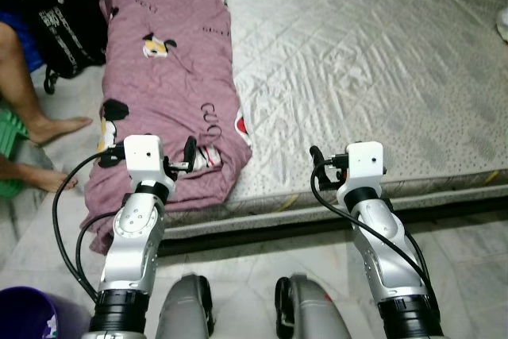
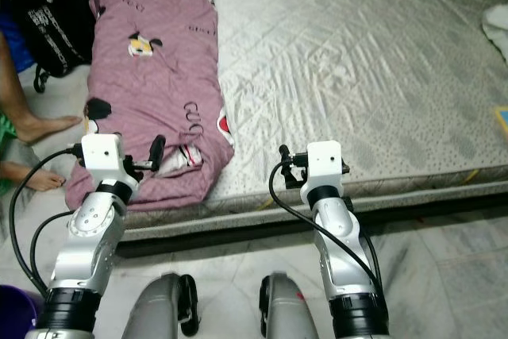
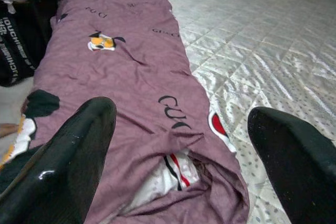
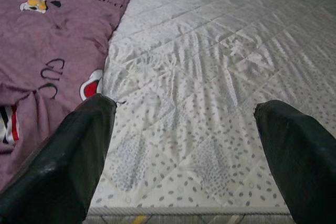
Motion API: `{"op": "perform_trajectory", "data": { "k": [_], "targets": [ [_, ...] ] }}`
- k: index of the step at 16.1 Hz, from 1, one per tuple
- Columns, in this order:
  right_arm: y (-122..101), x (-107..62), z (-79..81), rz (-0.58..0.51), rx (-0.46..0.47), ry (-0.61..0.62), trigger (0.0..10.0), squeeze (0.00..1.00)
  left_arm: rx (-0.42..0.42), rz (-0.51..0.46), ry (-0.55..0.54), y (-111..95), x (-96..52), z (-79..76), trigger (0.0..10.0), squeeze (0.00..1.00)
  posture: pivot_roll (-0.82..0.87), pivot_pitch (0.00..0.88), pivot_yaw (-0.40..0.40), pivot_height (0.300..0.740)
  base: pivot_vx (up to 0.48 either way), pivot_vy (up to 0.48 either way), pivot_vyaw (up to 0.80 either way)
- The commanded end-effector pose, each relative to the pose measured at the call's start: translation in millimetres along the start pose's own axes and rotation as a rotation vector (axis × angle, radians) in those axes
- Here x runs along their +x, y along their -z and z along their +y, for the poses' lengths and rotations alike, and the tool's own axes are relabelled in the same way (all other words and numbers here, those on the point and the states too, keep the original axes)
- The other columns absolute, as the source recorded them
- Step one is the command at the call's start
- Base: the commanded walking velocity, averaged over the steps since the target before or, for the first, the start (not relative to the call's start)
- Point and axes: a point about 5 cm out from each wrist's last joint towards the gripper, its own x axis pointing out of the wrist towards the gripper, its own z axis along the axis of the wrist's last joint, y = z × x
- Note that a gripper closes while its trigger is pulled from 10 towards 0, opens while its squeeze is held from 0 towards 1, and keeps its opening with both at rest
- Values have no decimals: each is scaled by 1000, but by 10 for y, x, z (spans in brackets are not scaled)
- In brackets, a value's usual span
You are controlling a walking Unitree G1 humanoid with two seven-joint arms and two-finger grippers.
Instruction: Clean up the room
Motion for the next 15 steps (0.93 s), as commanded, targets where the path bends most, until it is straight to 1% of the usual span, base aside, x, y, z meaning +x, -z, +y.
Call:
{"op": "perform_trajectory", "data": {
  "k": [1, 2, 6, 12, 15],
  "targets": [
    [13, -24, 20, 5, -3, -14, 10000, 0, -4, 14, -7, 26, -15, 15, 10000, 0, -64, 224, 18, 619, 0, 0, 0],
    [11, -20, 16, 4, -4, -15, 10000, 0, -6, 14, -8, 25, -11, 11, 10000, 0, -65, 224, 17, 605, 0, 0, 0],
    [12, -4, 28, 5, -8, -27, 10000, 0, -15, 9, -37, 19, -7, 42, 10000, 0, -61, 221, 13, 605, 0, 0, 0],
    [21, 5, 64, 5, -33, -60, 10000, 0, -32, -8, -27, 4, -6, 39, 10000, 0, -64, 212, 14, 605, 0, 0, 0],
    [19, 2, 82, -2, -43, -75, 10000, 0, -39, -15, -24, 1, -11, 34, 10000, 0, -62, 208, 13, 605, 0, 0, 694]
  ]
}}
